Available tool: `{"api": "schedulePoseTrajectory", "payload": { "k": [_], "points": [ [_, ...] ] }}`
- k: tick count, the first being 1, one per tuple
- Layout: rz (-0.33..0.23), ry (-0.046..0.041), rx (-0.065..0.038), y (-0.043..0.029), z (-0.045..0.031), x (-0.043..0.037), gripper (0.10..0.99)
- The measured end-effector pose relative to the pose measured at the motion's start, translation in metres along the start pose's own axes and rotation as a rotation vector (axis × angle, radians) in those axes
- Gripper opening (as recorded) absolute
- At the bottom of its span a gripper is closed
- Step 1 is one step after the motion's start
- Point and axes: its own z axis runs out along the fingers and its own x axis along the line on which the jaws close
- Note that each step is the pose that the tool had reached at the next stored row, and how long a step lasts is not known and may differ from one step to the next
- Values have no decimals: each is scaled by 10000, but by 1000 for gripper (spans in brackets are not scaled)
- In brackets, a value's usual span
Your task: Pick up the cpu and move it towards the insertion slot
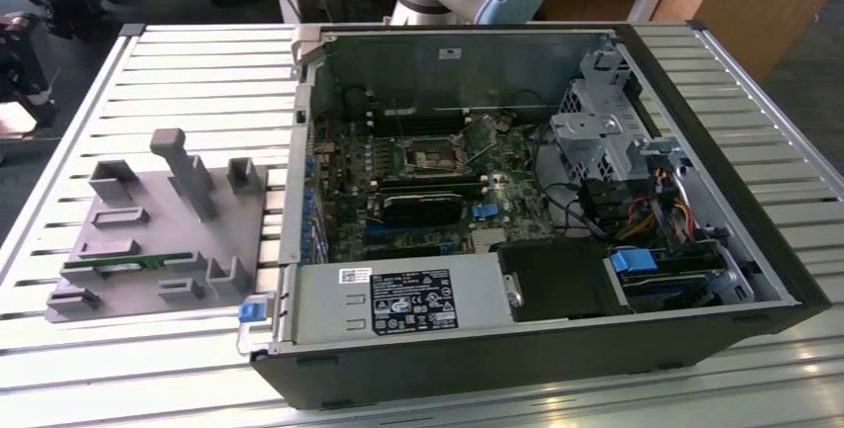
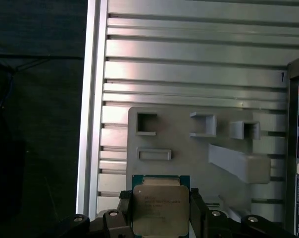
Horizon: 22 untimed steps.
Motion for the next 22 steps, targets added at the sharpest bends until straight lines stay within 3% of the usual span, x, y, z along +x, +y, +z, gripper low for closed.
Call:
{"api": "schedulePoseTrajectory", "payload": {
  "k": [11,15,22],
  "points": [
    [-1,-22,2,51,-334,-3,545],
    [0,-24,1,54,-343,-39,545],
    [0,-23,0,58,-342,-177,545]
  ]
}}
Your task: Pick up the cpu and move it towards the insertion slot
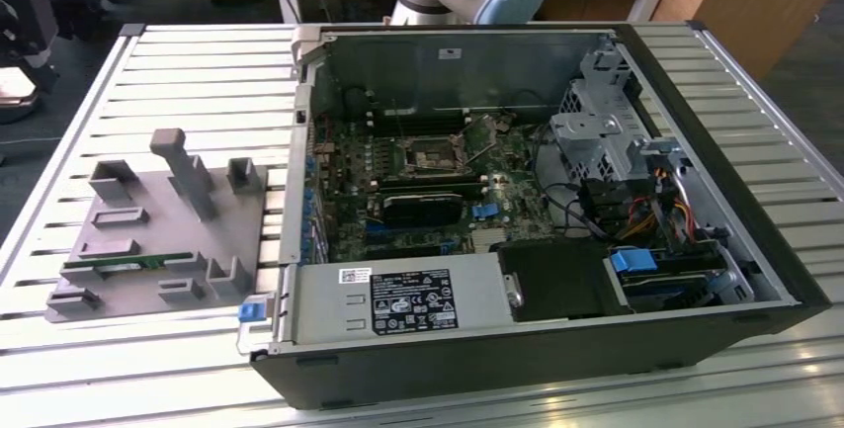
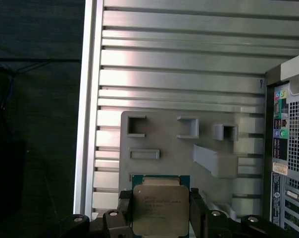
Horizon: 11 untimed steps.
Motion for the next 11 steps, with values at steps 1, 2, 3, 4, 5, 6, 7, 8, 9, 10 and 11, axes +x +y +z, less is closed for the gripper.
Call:
{"api": "schedulePoseTrajectory", "payload": {
  "k": [1,2,3,4,5,6,7,8,9,10,11],
  "points": [
    [0,-1,-1,0,1,-12,545],
    [0,-1,-1,0,1,-25,545],
    [0,0,0,-1,1,-39,545],
    [0,-1,-1,-1,2,-53,545],
    [0,-1,0,-1,2,-67,545],
    [0,-1,0,-2,2,-81,545],
    [0,-1,-1,-2,3,-98,545],
    [0,-1,0,-3,3,-117,545],
    [1,0,0,-3,3,-136,545],
    [0,0,0,-3,3,-155,545],
    [1,-1,-1,-3,4,-171,545]
  ]
}}
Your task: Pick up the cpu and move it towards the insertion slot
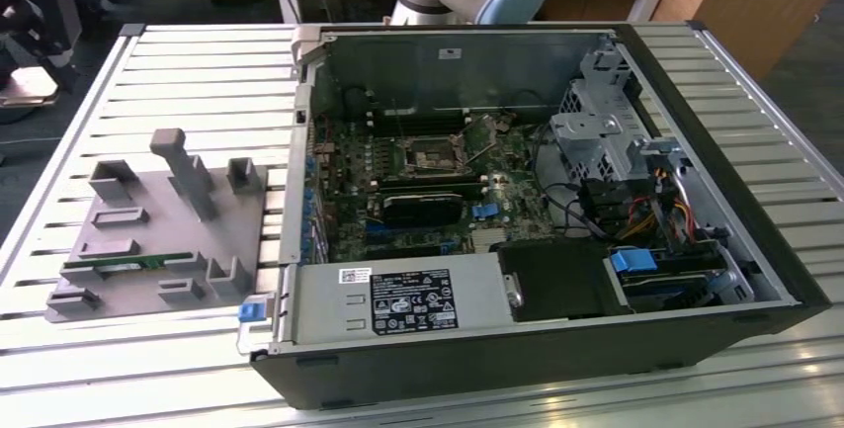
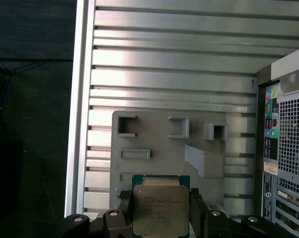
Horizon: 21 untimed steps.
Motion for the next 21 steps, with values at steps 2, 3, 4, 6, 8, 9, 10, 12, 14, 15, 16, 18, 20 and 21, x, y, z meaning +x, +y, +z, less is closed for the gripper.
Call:
{"api": "schedulePoseTrajectory", "payload": {
  "k": [2,3,4,6,8,9,10,12,14,15,16,18,20,21],
  "points": [
    [0,1,0,1,0,-31,545],
    [0,1,0,4,1,-47,545],
    [0,-1,-1,7,2,-61,545],
    [0,-1,-1,14,2,-86,545],
    [0,0,-2,19,2,-118,545],
    [1,-1,-4,22,2,-137,545],
    [0,-1,-6,23,3,-157,545],
    [0,-1,-10,26,3,-197,545],
    [0,-1,-15,27,4,-227,545],
    [0,-1,-17,28,4,-245,545],
    [1,-1,-19,28,4,-264,545],
    [0,-2,-24,30,5,-304,545],
    [0,-2,-31,31,6,-338,545],
    [1,-2,-36,31,6,-356,545]
  ]
}}
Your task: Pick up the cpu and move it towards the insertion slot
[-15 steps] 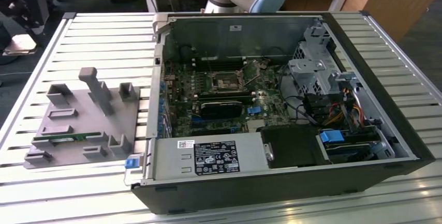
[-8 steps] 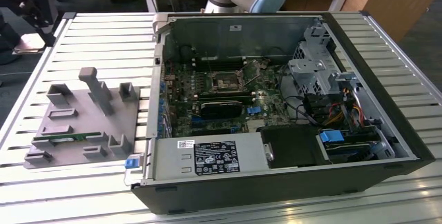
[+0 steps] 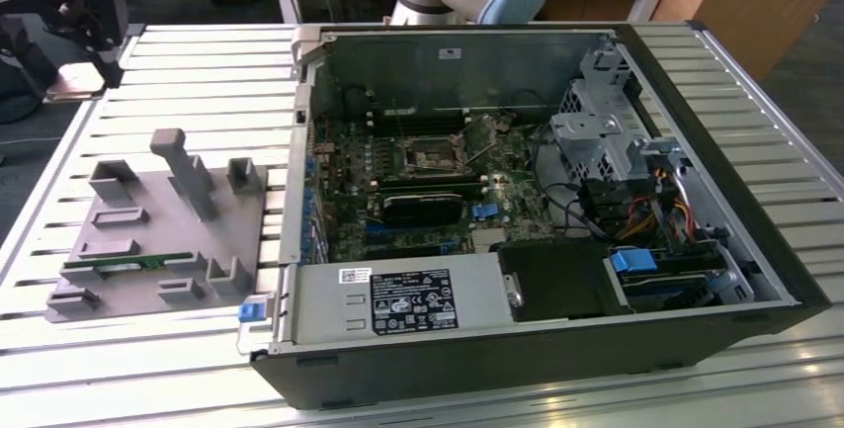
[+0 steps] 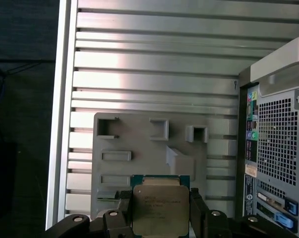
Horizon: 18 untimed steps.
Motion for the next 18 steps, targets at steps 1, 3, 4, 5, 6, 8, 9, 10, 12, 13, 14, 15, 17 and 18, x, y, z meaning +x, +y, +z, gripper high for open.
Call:
{"api": "schedulePoseTrajectory", "payload": {
  "k": [1,3,4,5,6,8,9,10,12,13,14,15,17,18],
  "points": [
    [-1,-1,-4,0,0,-18,545],
    [0,0,-10,1,1,-58,545],
    [0,0,-12,1,1,-80,545],
    [0,-1,-14,2,2,-101,545],
    [0,-1,-15,3,3,-123,545],
    [0,-1,-16,5,4,-173,545],
    [0,0,-17,5,4,-203,545],
    [1,0,-16,7,4,-237,545],
    [1,0,-17,9,6,-299,545],
    [2,-1,-17,11,7,-330,545],
    [2,-1,-17,13,8,-360,545],
    [2,-1,-18,16,9,-387,545],
    [2,-1,-18,23,11,-435,545],
    [3,-1,-18,29,12,-459,545]
  ]
}}
